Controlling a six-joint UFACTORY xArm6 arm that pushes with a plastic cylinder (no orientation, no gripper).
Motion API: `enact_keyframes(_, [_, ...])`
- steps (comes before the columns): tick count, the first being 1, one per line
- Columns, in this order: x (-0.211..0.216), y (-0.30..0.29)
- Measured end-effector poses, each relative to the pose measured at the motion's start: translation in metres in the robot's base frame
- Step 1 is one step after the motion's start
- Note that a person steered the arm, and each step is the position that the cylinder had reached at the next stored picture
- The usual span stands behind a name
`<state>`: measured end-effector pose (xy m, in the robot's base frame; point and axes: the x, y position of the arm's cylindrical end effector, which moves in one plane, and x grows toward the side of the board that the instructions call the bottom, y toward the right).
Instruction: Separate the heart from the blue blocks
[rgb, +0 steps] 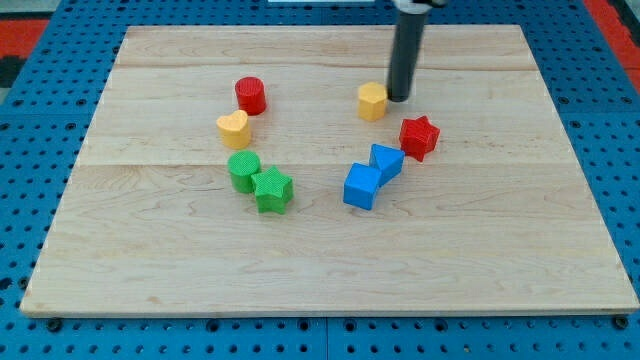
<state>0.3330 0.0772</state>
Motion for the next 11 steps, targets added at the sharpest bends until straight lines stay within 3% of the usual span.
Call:
enact_keyframes(3, [-0.004,-0.172])
enact_keyframes(4, [0.000,-0.174])
enact_keyframes(5, [-0.046,-0.178])
enact_keyframes(7, [-0.014,-0.277])
enact_keyframes(8, [0.010,-0.223])
enact_keyframes(9, [0.010,-0.205])
enact_keyframes(10, [0.027,-0.218])
enact_keyframes(11, [0.051,-0.193])
